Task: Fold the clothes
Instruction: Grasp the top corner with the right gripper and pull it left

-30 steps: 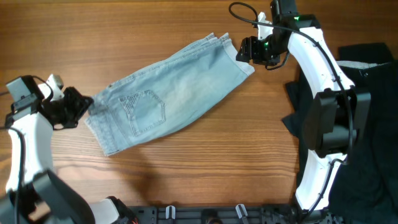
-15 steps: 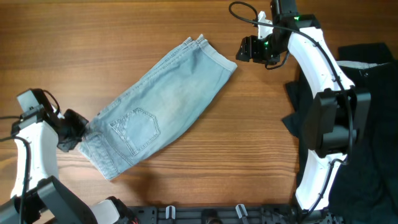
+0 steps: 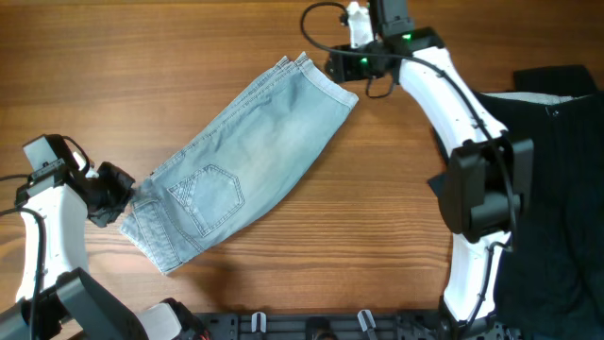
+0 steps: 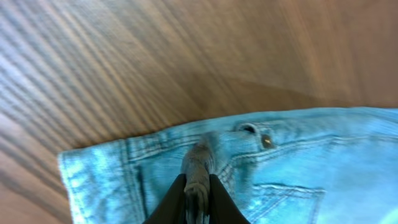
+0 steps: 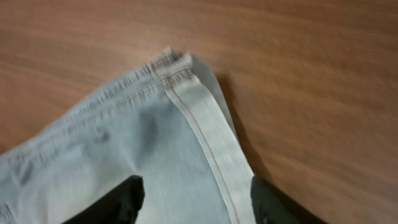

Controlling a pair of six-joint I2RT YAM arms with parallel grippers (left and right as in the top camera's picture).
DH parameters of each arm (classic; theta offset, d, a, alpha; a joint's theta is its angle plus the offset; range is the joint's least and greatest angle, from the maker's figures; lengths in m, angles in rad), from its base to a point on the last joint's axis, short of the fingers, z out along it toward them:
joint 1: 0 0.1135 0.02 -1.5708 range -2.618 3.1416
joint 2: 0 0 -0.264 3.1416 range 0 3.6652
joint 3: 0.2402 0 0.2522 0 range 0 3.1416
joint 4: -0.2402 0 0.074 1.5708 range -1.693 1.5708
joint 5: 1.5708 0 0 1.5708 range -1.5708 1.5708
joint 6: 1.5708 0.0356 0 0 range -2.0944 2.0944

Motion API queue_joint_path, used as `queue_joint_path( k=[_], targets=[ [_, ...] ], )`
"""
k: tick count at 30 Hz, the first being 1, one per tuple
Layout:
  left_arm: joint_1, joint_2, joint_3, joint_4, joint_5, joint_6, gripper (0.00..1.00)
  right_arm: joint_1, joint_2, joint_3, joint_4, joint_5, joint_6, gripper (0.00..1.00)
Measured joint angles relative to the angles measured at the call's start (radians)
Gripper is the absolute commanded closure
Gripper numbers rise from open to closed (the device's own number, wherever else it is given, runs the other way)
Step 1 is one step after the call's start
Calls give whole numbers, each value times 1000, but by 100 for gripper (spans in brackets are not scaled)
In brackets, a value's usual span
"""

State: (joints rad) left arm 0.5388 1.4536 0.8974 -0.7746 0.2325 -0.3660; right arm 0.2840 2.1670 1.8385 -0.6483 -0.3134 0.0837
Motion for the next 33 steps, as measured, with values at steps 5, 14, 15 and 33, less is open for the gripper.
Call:
queue_joint_path(
  k=[5,14,15,33],
  targets=[
    [0,-48,3,-1,71,5,89,-1,73,0,59,0,24,37],
    [0,-84,5,-8,108,9,88,-4,145,-2,-172,-11,-34,78],
    [0,-84,5,0,110,9,88,-4,147,-2,-184,-11,-37,83],
    [-140,-84,8,280,73,9,83,50,40,-215,-361,63,232,86]
  ],
)
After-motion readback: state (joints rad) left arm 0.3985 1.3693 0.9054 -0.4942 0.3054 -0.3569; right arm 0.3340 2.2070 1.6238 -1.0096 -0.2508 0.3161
